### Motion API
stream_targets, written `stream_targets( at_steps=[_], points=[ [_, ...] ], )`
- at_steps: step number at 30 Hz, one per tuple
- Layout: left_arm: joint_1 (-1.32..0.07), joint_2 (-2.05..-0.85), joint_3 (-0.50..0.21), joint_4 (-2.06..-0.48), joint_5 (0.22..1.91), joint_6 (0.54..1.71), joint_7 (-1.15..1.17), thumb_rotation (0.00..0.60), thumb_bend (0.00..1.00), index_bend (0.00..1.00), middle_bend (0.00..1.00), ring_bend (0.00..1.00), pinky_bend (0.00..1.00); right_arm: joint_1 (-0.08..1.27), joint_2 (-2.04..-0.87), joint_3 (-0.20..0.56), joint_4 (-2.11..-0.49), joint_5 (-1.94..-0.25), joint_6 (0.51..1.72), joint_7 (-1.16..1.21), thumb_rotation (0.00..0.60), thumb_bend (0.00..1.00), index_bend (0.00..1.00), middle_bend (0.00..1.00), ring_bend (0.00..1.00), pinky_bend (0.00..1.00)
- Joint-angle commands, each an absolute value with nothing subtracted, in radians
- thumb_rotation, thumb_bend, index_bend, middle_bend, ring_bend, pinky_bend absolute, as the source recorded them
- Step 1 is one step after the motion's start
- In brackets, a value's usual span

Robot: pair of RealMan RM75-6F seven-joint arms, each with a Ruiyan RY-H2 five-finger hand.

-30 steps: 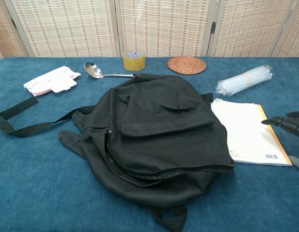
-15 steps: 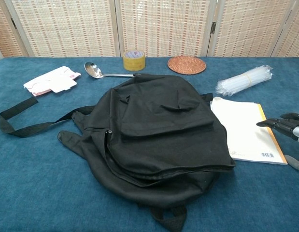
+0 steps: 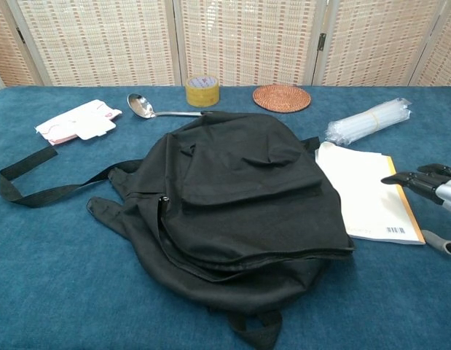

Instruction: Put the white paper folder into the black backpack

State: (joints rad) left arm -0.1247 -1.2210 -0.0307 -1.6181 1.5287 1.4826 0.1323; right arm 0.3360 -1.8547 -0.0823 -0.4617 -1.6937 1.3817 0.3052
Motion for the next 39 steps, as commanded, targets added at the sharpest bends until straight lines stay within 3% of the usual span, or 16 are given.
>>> stream_targets(
  at_steps=[1, 10, 21, 39],
  points=[
    [-0.124, -1.221, -0.031, -1.618, 1.529, 1.484, 0.130, 0.600, 0.24, 0.09, 0.04, 0.06, 0.00, 0.343, -1.863, -0.078, -0.457, -1.692, 1.388, 0.307, 0.600, 0.45, 0.14, 0.17, 0.20, 0.07],
    [-0.124, -1.220, -0.033, -1.614, 1.527, 1.484, 0.124, 0.600, 0.24, 0.09, 0.04, 0.06, 0.00, 0.392, -1.904, -0.049, -0.442, -1.680, 1.397, 0.321, 0.600, 0.48, 0.17, 0.19, 0.23, 0.09],
    [-0.126, -1.222, -0.035, -1.607, 1.520, 1.476, 0.117, 0.600, 0.24, 0.09, 0.04, 0.06, 0.00, 0.462, -1.954, -0.033, -0.438, -1.673, 1.356, 0.323, 0.600, 0.58, 0.23, 0.24, 0.27, 0.22],
    [-0.126, -1.223, -0.033, -1.607, 1.518, 1.473, 0.122, 0.600, 0.24, 0.09, 0.04, 0.06, 0.00, 0.471, -1.910, -0.004, -0.546, -1.629, 1.346, 0.306, 0.600, 0.56, 0.26, 0.21, 0.24, 0.20]
  ],
)
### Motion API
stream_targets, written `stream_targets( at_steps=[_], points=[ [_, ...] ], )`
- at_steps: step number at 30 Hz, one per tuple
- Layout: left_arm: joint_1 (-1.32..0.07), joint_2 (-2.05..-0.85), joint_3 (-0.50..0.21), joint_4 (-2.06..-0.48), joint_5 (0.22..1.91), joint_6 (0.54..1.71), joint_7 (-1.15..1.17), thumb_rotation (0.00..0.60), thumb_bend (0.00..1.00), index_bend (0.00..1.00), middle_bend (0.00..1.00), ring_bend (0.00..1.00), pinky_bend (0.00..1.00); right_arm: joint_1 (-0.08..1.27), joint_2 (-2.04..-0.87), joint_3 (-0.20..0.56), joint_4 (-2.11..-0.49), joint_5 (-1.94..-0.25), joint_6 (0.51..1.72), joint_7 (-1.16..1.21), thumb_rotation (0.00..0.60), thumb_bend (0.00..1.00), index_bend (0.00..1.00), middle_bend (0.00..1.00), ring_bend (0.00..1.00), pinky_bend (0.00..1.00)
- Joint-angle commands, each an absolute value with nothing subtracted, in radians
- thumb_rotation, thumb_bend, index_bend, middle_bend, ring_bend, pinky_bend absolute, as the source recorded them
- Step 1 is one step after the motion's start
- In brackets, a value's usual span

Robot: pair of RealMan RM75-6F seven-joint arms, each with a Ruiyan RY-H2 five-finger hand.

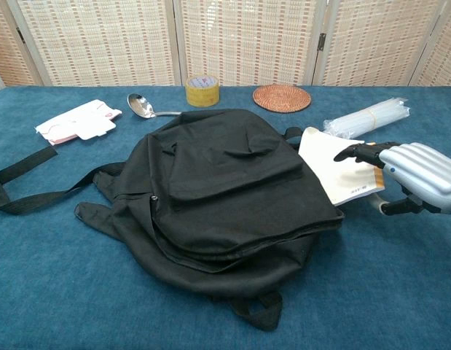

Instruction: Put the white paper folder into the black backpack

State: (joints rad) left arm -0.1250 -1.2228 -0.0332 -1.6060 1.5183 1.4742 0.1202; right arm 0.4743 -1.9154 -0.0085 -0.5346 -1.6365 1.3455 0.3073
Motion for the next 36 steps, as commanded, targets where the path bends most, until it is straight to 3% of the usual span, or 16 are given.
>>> stream_targets(
  at_steps=[1, 7, 21, 28, 36],
  points=[
    [-0.127, -1.223, -0.034, -1.607, 1.518, 1.472, 0.123, 0.600, 0.24, 0.09, 0.04, 0.06, 0.00, 0.471, -1.908, -0.003, -0.550, -1.627, 1.344, 0.306, 0.600, 0.54, 0.27, 0.21, 0.24, 0.20],
    [-0.127, -1.222, -0.033, -1.613, 1.518, 1.472, 0.128, 0.600, 0.24, 0.09, 0.04, 0.06, 0.00, 0.470, -1.907, 0.002, -0.557, -1.621, 1.347, 0.303, 0.600, 0.38, 0.38, 0.23, 0.25, 0.20],
    [-0.126, -1.220, -0.033, -1.617, 1.517, 1.471, 0.129, 0.600, 0.24, 0.09, 0.04, 0.06, 0.00, 0.471, -1.924, 0.009, -0.528, -1.614, 1.359, 0.305, 0.600, 0.35, 0.62, 0.34, 0.31, 0.23],
    [-0.126, -1.216, -0.030, -1.616, 1.521, 1.469, 0.117, 0.600, 0.24, 0.09, 0.04, 0.06, 0.00, 0.478, -1.921, 0.004, -0.508, -1.624, 1.377, 0.294, 0.600, 0.37, 0.65, 0.36, 0.32, 0.24],
    [-0.130, -1.215, -0.030, -1.607, 1.529, 1.469, 0.102, 0.600, 0.24, 0.09, 0.04, 0.06, 0.00, 0.476, -1.897, 0.009, -0.514, -1.633, 1.433, 0.284, 0.600, 0.54, 0.68, 0.36, 0.36, 0.25]
  ],
)
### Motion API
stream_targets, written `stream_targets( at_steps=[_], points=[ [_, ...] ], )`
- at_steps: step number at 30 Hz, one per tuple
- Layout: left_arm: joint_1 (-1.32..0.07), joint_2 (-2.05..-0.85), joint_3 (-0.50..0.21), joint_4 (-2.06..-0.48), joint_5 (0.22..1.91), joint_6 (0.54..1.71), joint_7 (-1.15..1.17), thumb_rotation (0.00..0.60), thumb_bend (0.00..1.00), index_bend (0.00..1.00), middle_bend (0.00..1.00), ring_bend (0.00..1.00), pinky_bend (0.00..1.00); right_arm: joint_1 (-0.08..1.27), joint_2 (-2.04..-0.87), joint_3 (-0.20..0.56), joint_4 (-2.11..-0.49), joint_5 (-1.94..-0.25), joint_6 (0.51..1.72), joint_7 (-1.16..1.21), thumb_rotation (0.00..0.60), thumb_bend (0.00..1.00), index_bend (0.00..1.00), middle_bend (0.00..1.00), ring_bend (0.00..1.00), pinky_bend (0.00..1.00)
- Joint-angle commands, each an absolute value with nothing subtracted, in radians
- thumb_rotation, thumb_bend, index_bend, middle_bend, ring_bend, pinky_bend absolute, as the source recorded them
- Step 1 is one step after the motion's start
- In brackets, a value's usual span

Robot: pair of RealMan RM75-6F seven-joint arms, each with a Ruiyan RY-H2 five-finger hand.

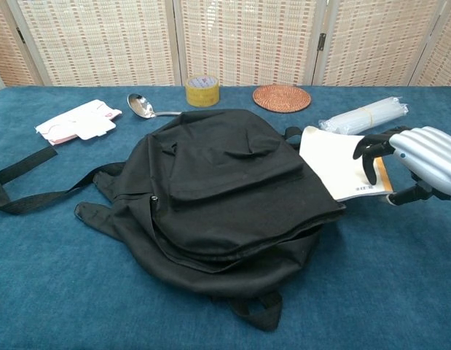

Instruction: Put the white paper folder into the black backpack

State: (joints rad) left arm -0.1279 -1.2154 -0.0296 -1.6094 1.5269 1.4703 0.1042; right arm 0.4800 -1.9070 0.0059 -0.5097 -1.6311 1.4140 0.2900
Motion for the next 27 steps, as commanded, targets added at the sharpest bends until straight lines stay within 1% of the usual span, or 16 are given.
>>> stream_targets(
  at_steps=[1, 6, 12, 15, 19, 27],
  points=[
    [-0.133, -1.214, -0.031, -1.605, 1.531, 1.467, 0.100, 0.600, 0.24, 0.09, 0.04, 0.06, 0.00, 0.473, -1.891, 0.010, -0.517, -1.633, 1.443, 0.284, 0.600, 0.56, 0.69, 0.36, 0.36, 0.25],
    [-0.162, -1.202, -0.037, -1.597, 1.555, 1.443, 0.095, 0.600, 0.24, 0.10, 0.04, 0.06, 0.00, 0.453, -1.857, 0.022, -0.532, -1.636, 1.531, 0.264, 0.600, 0.60, 0.70, 0.38, 0.37, 0.26],
    [-0.237, -1.174, -0.051, -1.600, 1.614, 1.383, 0.072, 0.600, 0.24, 0.10, 0.04, 0.06, 0.00, 0.435, -1.776, 0.051, -0.623, -1.642, 1.656, 0.210, 0.600, 0.61, 0.71, 0.38, 0.38, 0.26],
    [-0.291, -1.165, -0.053, -1.599, 1.654, 1.335, 0.054, 0.600, 0.24, 0.10, 0.04, 0.06, 0.00, 0.437, -1.711, 0.071, -0.704, -1.654, 1.720, 0.155, 0.600, 0.61, 0.71, 0.38, 0.38, 0.26],
    [-0.358, -1.159, -0.054, -1.603, 1.698, 1.273, 0.032, 0.600, 0.25, 0.11, 0.04, 0.06, 0.00, 0.448, -1.618, 0.093, -0.828, -1.679, 1.774, 0.068, 0.600, 0.61, 0.71, 0.38, 0.38, 0.26],
    [-0.511, -1.191, -0.045, -1.605, 1.787, 1.131, -0.020, 0.600, 0.24, 0.13, 0.05, 0.07, 0.00, 0.463, -1.442, 0.128, -1.095, -1.718, 1.794, -0.097, 0.600, 0.61, 0.71, 0.38, 0.38, 0.26]
  ],
)
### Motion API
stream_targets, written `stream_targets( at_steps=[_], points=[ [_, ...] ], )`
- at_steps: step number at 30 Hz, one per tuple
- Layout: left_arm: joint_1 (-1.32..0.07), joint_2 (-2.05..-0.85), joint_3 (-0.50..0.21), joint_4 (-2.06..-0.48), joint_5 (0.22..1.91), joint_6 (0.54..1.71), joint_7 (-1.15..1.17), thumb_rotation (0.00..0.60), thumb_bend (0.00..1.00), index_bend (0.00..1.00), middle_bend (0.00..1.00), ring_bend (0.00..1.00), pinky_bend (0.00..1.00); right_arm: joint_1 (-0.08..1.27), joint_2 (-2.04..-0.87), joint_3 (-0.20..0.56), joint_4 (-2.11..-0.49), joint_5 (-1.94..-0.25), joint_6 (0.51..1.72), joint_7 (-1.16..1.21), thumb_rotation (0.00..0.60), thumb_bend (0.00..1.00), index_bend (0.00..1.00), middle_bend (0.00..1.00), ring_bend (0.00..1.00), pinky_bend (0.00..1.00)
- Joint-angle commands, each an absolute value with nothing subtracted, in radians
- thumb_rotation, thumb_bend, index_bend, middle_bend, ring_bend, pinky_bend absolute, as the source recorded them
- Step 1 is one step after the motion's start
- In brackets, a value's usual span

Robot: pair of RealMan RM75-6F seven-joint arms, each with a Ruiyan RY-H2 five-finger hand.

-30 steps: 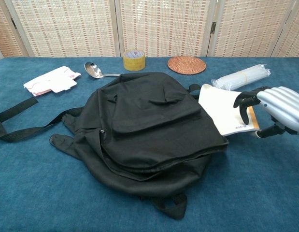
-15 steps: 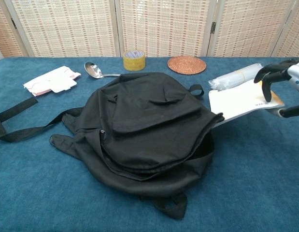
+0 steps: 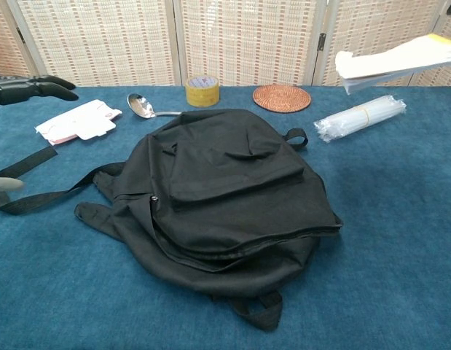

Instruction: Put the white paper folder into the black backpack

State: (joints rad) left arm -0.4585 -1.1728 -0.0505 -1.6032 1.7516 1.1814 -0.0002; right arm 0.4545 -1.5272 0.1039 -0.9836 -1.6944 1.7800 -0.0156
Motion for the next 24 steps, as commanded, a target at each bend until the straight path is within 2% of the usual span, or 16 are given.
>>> stream_targets(
  at_steps=[1, 6, 12, 24],
  points=[
    [-0.528, -1.197, -0.043, -1.605, 1.794, 1.114, -0.025, 0.600, 0.24, 0.14, 0.05, 0.07, 0.00, 0.462, -1.427, 0.132, -1.118, -1.719, 1.791, -0.112, 0.600, 0.61, 0.71, 0.38, 0.38, 0.26],
    [-0.616, -1.235, -0.029, -1.624, 1.820, 1.020, -0.061, 0.600, 0.24, 0.14, 0.05, 0.07, 0.00, 0.458, -1.374, 0.141, -1.196, -1.722, 1.770, -0.170, 0.600, 0.61, 0.71, 0.38, 0.38, 0.26],
    [-0.714, -1.309, -0.036, -1.627, 1.821, 0.927, -0.087, 0.600, 0.24, 0.14, 0.06, 0.07, 0.00, 0.451, -1.362, 0.143, -1.217, -1.723, 1.753, -0.189, 0.600, 0.61, 0.71, 0.38, 0.38, 0.26],
    [-0.870, -1.516, -0.115, -1.542, 1.628, 0.721, -0.033, 0.600, 0.24, 0.16, 0.06, 0.07, 0.00, 0.437, -1.360, 0.150, -1.209, -1.726, 1.743, -0.183, 0.600, 0.63, 0.71, 0.38, 0.38, 0.26]
  ],
)
